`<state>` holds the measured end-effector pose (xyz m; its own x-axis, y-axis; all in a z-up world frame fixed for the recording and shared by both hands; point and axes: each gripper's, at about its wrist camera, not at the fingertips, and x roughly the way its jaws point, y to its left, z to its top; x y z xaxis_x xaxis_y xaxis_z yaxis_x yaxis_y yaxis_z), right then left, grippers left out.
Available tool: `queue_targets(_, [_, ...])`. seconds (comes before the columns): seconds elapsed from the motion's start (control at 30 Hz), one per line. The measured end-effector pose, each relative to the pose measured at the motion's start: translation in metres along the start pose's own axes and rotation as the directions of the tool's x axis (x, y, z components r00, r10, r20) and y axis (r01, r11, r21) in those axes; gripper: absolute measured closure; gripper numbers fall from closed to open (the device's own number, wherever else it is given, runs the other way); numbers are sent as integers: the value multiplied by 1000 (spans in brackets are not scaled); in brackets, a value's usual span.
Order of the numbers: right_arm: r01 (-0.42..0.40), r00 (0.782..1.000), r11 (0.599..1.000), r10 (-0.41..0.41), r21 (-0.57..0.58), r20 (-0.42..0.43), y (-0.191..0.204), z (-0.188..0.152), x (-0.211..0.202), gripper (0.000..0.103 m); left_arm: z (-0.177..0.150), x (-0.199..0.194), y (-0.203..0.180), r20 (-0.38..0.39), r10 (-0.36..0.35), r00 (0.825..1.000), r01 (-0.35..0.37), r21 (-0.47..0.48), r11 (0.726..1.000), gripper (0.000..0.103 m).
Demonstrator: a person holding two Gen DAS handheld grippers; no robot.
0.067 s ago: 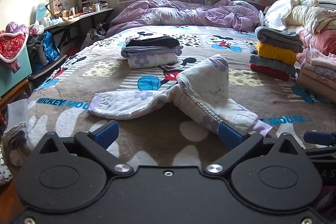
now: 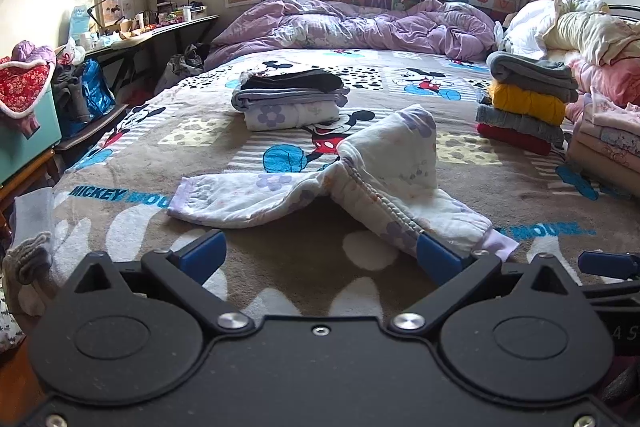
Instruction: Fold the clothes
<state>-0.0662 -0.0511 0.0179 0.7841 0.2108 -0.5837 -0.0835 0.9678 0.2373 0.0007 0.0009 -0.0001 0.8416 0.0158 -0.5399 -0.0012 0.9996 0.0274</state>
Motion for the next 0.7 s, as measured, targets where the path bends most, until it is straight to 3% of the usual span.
queue_targets(0.7, [-22,1000,1000,22,5,9,1,4,-1,0,0,0,8,8,25,1000,-25,-26,999,0])
